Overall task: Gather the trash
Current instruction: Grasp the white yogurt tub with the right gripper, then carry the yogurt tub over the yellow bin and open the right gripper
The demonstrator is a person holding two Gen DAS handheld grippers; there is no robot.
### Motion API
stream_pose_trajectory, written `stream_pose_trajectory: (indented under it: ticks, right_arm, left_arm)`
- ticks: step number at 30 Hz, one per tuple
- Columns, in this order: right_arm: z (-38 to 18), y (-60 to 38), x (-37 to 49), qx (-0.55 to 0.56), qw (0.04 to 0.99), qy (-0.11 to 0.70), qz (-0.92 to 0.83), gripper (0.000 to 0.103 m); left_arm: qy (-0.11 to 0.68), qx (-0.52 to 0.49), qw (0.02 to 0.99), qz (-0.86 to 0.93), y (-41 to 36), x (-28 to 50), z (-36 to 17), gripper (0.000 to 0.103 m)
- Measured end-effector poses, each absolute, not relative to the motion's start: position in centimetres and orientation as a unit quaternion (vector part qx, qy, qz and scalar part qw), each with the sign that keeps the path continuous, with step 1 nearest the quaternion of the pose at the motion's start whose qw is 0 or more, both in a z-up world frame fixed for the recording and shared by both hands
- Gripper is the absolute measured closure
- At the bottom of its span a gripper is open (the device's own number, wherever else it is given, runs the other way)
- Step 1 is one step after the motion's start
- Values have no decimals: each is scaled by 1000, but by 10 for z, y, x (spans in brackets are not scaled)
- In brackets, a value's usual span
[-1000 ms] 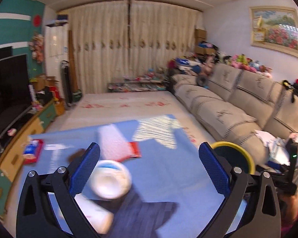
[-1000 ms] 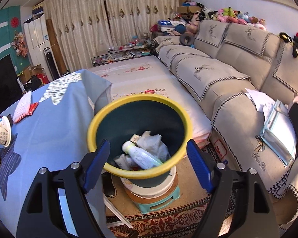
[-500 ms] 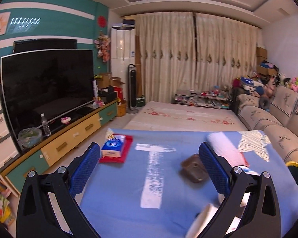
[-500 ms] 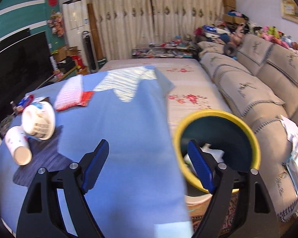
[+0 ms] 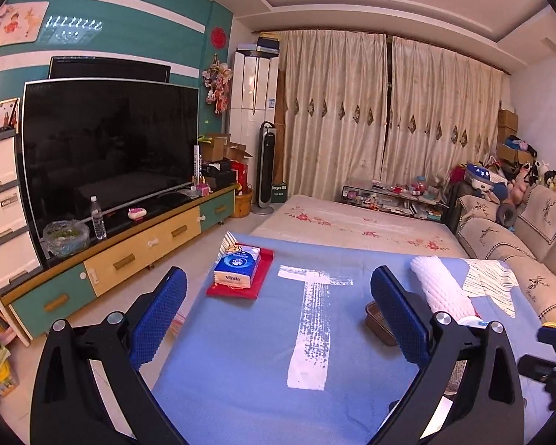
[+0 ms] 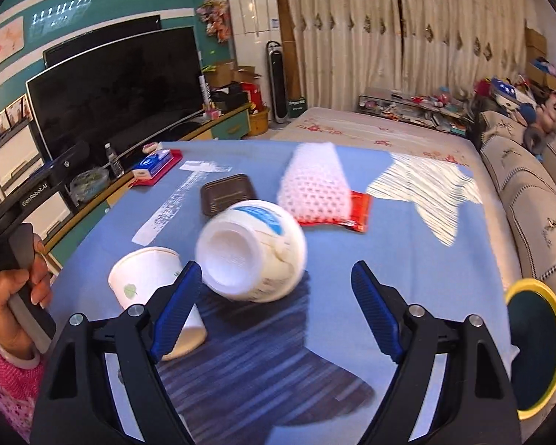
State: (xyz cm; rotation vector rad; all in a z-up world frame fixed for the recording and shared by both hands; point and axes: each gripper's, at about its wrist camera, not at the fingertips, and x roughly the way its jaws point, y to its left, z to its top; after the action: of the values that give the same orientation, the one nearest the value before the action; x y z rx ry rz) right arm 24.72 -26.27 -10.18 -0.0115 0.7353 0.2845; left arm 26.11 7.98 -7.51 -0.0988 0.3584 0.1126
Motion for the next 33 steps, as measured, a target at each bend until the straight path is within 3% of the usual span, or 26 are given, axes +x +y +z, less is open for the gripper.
stream_pose_trajectory:
  ticks: [17,18,20,33]
  right_arm:
    - [-134,-210,291,-39,916,390,89,19]
    - [-134,-210,291,-37,916,390,89,26]
    - [-135,-211,292,-30,915,391,92,26]
    - [-93,-254,247,11,935,340,99,26]
  left_arm:
    - [197,-59,978,33,69,263,-80,5]
    - [197,-58,978,32,68,262,-80,5]
    - [198,-57,978,32,67,264,-81,5]
    - [203,-54,977,33,63,267,-83,5]
